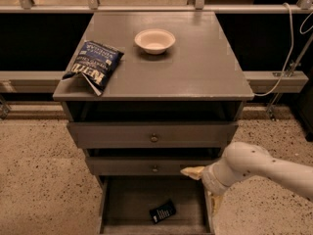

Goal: Pick rxbar blueberry from bottom drawer and place on counter

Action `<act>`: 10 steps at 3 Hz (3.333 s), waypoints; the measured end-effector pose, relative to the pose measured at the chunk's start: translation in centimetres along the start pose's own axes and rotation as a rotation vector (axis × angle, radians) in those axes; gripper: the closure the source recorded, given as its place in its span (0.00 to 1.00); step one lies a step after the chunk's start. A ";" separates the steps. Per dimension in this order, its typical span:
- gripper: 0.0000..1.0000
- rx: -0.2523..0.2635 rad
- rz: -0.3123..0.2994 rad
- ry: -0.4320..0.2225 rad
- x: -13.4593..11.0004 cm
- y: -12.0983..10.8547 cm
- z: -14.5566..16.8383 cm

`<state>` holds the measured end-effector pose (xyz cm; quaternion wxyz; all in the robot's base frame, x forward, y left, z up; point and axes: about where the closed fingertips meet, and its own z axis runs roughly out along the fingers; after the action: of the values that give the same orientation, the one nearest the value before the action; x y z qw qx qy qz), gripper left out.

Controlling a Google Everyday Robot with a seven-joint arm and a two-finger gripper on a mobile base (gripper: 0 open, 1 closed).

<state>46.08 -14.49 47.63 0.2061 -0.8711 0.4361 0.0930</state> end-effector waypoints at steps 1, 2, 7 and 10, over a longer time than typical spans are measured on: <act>0.00 0.103 0.058 -0.166 2.8 0.4 2.1; 0.00 0.143 0.105 -0.356 4.8 3.8 8.3; 0.00 0.294 0.581 -0.223 7.6 5.9 12.8; 0.00 0.316 0.672 -0.279 8.7 5.5 15.4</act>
Offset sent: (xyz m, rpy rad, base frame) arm -0.0302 -0.0220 -0.1987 0.5658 0.2888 -0.0674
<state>47.22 -16.95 29.34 0.3529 -0.6163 0.6737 0.2046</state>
